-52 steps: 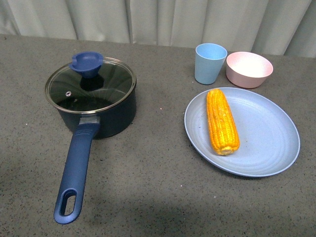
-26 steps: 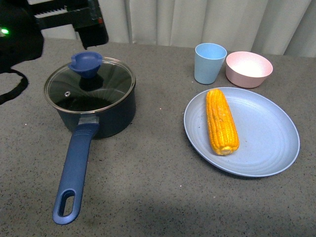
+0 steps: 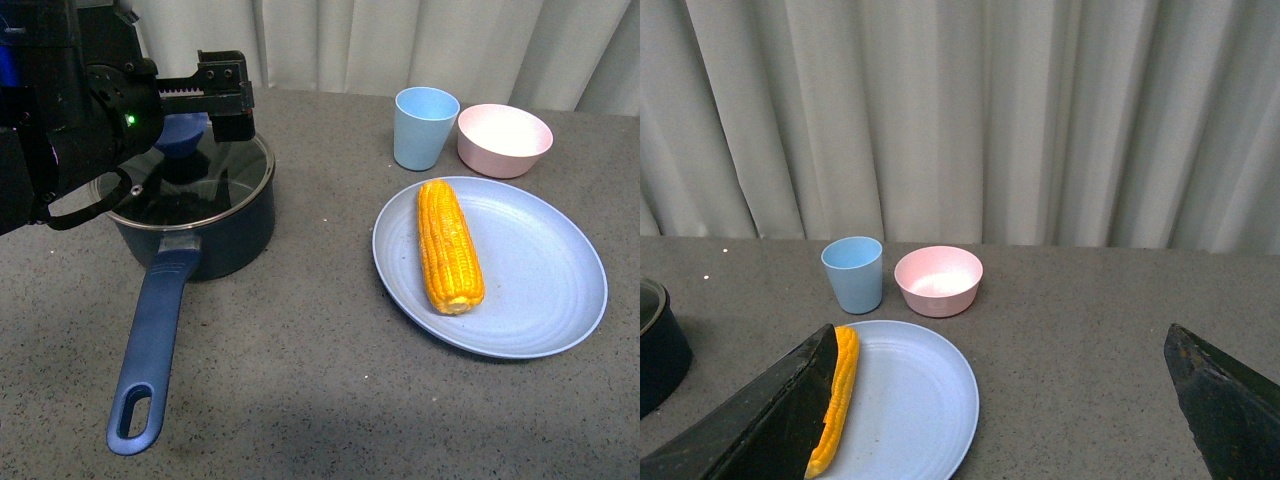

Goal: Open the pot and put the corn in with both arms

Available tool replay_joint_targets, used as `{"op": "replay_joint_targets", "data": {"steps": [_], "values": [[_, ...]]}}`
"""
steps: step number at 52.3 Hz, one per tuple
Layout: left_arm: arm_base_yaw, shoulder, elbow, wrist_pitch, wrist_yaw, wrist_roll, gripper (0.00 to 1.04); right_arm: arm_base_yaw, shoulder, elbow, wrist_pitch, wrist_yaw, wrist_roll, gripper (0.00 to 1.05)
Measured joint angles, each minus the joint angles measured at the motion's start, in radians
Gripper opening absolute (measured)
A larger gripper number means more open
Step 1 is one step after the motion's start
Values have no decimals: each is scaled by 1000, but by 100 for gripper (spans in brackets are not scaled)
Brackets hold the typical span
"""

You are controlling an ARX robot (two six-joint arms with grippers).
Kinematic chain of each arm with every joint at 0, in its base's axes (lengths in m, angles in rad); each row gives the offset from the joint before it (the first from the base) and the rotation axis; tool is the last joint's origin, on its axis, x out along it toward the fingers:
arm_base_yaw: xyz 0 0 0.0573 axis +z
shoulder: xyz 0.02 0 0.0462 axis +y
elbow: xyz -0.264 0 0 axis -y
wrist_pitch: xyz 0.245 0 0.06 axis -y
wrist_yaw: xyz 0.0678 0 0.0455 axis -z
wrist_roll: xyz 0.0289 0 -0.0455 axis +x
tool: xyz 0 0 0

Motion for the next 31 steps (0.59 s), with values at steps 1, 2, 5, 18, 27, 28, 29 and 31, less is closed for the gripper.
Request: {"op": "replay_joint_targets", "data": {"steps": [1,2,5,18,27,28,29,31], "values": [[2,3,2,0,0,0,98,0,0,0,0,0,0,96],[5,8,5,0,0,2,98,0,0,0,0,0,0,96],[14,19,12,0,1,6,98,0,0,0,0,0,0,96],[17,63,29,-9,27,35,98,0,0,0,0,0,0,96],[16,70,29,-11,36,41,98,0,0,0,0,0,0,96],[17,70,29,-11,36,43,97,0,0,0,0,0,0,96],[17,70,30,-11,36,45,92,0,0,0,0,0,0,96],[18,70,30,-11,36,50,83,0,0,0,0,0,0,96]]}}
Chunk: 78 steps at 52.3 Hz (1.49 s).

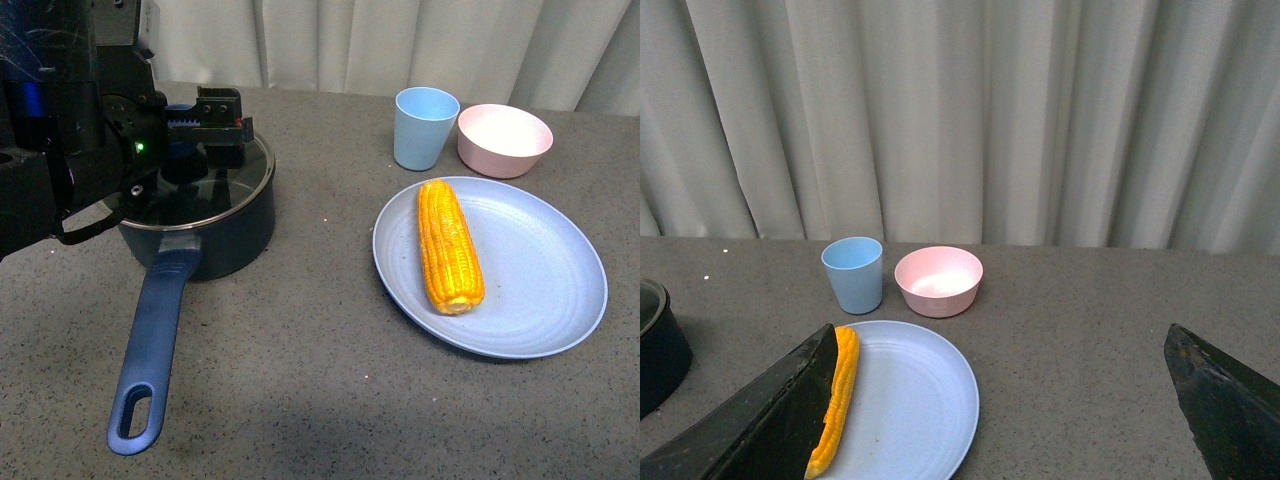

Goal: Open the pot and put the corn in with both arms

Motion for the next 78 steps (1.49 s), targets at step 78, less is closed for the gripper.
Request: {"op": "replay_joint_targets", "data": {"steps": [78], "values": [[430,193,-49,259,184,24,57,0,0,0,0,0,0,96]]}}
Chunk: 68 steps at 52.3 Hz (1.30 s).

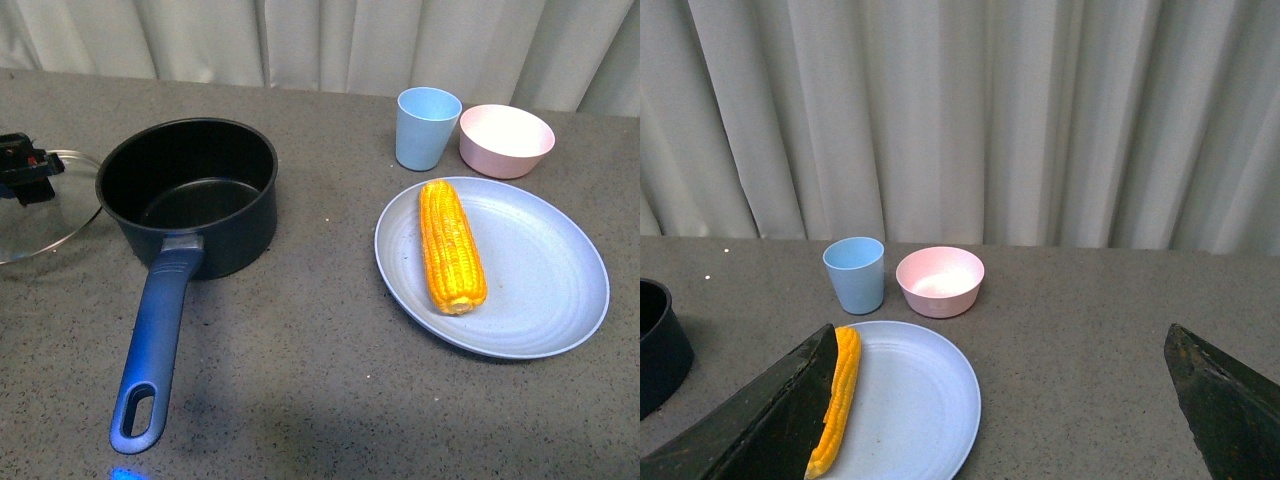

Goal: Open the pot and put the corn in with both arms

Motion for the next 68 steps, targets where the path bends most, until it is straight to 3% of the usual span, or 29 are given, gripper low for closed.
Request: {"op": "replay_joint_targets", "data": {"steps": [30,45,68], "values": [[-18,84,32,10,-13,0,58,0,0,0,0,0,0,96],[-16,42,21,-9,-12,-15,100,0,0,0,0,0,0,96],[38,-432,-278,-67,-17,-8,98,0,0,0,0,0,0,96]]}}
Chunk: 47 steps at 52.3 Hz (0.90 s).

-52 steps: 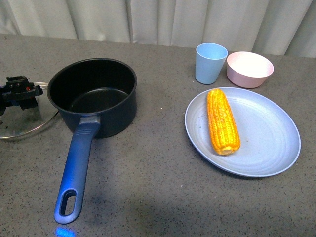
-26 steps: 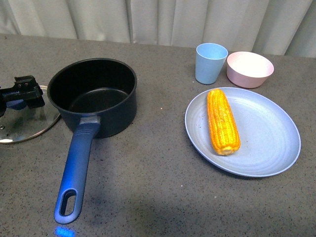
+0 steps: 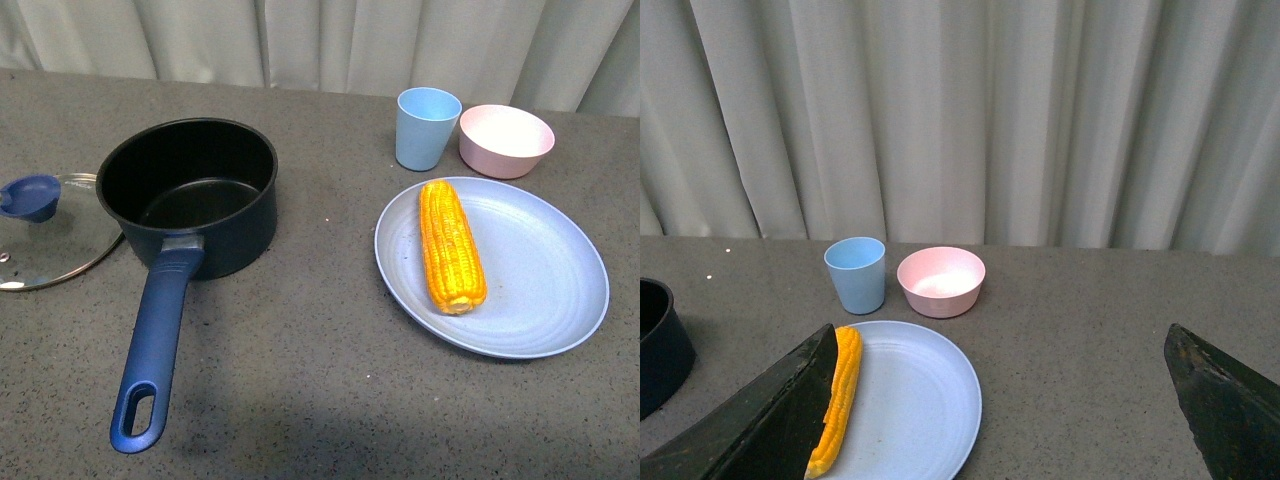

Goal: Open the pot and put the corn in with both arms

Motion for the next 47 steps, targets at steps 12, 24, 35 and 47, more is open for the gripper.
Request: {"op": "replay_joint_targets", "data": {"steps": [12,24,35,47], "values": [[2,-243,-142,-97,9,-5,98,0,0,0,0,0,0,96],[-21,-536,-246,-202,-4,-13,98,0,0,0,0,0,0,96],[-45,-668,-370,-111,156,46,71,0,0,0,0,0,0,96],[-91,-869,-437,-240,115,61,28,0,0,0,0,0,0,96]]}}
